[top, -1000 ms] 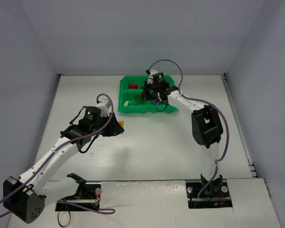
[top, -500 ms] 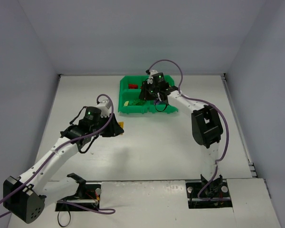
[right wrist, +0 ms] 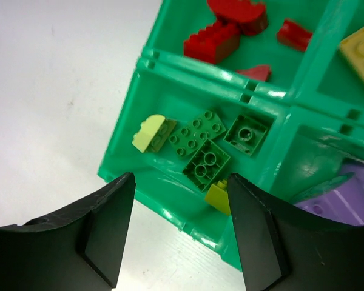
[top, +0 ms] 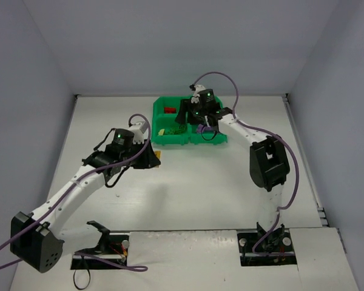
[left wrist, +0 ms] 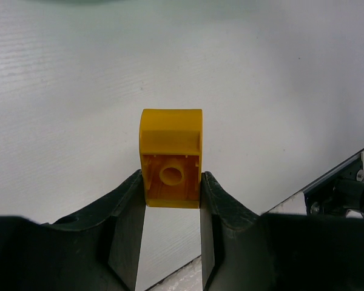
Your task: Sort the legos into containers by color
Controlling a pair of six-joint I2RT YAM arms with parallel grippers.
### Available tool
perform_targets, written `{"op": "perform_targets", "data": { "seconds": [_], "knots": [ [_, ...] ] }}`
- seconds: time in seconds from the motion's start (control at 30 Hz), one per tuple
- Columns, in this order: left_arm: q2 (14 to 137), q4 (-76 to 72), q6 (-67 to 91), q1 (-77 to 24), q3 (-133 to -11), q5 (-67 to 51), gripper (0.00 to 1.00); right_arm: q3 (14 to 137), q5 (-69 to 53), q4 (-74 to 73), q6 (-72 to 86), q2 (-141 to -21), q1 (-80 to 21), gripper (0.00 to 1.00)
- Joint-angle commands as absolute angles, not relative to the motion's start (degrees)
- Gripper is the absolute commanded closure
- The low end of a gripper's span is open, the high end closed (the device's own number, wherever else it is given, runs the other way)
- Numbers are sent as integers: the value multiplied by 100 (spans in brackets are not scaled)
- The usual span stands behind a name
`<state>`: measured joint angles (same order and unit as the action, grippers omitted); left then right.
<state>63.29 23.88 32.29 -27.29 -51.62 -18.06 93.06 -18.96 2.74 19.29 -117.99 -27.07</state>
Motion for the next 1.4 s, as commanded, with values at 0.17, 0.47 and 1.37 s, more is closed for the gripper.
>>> {"op": "perform_targets", "data": {
  "seconds": [0.17, 0.47, 1.37],
  "knots": [
    [7856, 2364, 2242, -2689, -7267, -1951, 100, 8387, -2669, 571, 2259, -10013, -1592, 42],
    [8921, 1855, 1521, -2830, -8112, -2558, 100, 7858, -3954, 615, 2627, -9089, -1538, 32],
    [8604, 1151, 255, -3296, -7937, -2373, 100, 7295, -4148, 686, 3199, -8982, -2364, 42]
  ]
}}
